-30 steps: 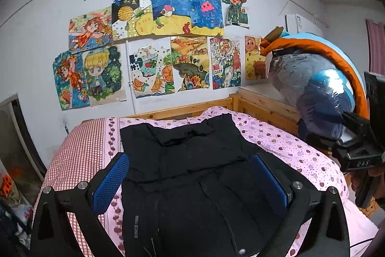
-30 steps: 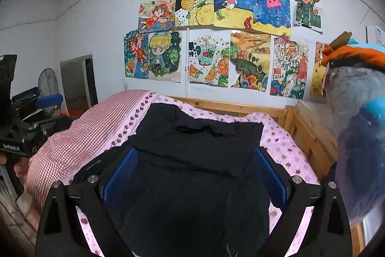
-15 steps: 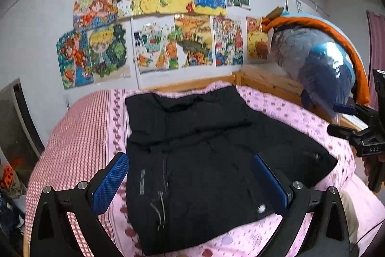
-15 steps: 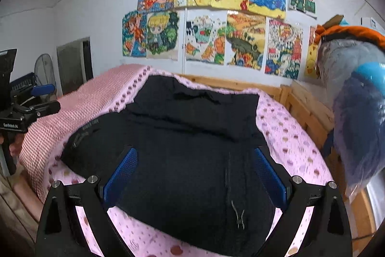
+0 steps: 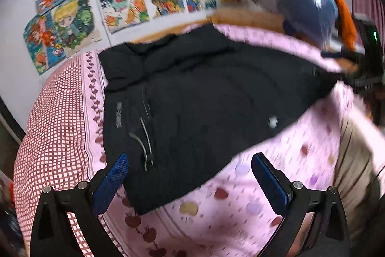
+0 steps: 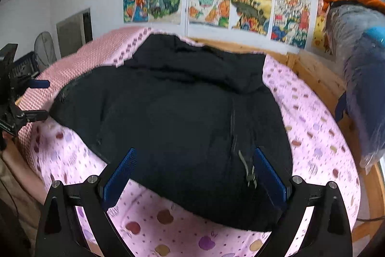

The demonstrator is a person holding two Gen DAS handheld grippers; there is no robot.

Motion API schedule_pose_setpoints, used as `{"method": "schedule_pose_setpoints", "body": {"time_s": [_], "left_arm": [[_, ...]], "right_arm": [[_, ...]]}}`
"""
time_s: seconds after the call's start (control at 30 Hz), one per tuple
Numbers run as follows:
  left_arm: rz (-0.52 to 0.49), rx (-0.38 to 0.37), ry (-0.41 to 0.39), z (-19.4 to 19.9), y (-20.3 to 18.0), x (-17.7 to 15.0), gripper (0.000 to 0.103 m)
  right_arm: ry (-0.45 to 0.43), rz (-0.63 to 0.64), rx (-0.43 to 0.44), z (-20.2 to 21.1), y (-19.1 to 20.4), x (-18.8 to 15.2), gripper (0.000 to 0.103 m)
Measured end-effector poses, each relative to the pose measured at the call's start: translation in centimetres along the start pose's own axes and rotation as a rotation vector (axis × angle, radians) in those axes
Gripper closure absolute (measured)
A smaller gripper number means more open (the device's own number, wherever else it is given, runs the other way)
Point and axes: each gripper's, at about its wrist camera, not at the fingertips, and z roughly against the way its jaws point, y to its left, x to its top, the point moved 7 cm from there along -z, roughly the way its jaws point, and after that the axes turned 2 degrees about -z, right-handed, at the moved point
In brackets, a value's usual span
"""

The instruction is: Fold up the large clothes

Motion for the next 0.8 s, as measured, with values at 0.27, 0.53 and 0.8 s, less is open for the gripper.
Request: {"method": "schedule_pose_setpoints", "body": {"time_s": [0.27,0.53,0.8], "left_arm": [[-0.114,0.097,0.076,-2.6,0.1,-2.1,0.0],[-0.195,0.184,0.067,-3.5,0.0,-3.0,0.0],[-0.197,0.235,0.036,-4.1,1.1,-2.2,0.001]], "right_arm": [[0.089,-0.037,0.005,-2.3,-0.3,-2.6,0.008],[0.137,0.106,-0.05,-3.0,0.7,-4.6,0.008],[0.143,0.306,-0.147,-2.9,2.1,-4.6,0.009]]}}
